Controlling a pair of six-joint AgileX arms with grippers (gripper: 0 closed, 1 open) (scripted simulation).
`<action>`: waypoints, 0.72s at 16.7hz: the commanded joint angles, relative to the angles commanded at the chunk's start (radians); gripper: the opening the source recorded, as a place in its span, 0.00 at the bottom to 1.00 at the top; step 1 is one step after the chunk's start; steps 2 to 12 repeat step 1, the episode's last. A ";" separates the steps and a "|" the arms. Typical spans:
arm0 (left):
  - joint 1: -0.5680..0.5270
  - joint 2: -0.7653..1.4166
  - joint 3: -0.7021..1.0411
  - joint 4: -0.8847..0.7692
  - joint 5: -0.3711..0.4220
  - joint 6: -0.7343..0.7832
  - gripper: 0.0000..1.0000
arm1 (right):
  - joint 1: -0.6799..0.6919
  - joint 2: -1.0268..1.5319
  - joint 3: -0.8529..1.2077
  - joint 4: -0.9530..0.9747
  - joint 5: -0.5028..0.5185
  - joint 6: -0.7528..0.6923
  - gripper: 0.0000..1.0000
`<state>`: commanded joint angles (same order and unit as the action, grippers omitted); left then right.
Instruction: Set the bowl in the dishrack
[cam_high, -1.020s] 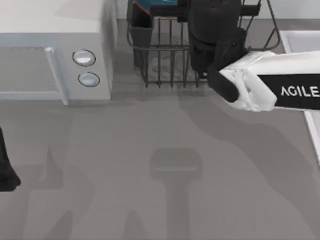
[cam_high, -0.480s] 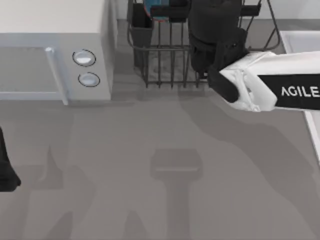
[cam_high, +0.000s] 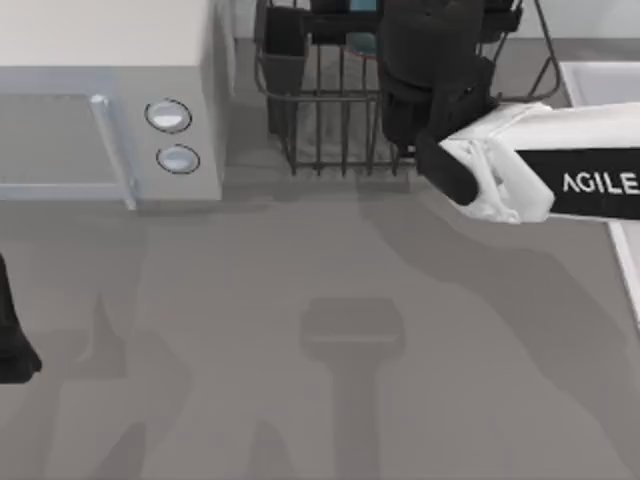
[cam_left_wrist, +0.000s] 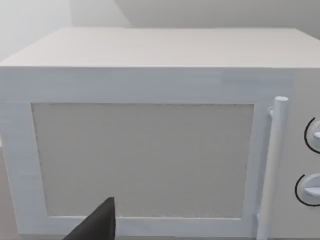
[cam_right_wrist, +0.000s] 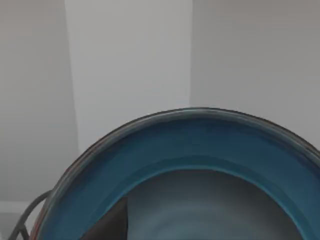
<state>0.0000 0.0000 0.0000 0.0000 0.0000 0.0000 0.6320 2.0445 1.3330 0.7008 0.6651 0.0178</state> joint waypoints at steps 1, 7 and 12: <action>0.000 0.000 0.000 0.000 0.000 0.000 1.00 | 0.000 0.000 0.000 0.000 0.000 0.000 1.00; 0.000 0.000 0.000 0.000 0.000 0.000 1.00 | 0.000 0.000 0.000 0.000 0.000 0.000 1.00; 0.000 0.000 0.000 0.000 0.000 0.000 1.00 | 0.000 0.000 0.000 0.000 0.000 0.000 1.00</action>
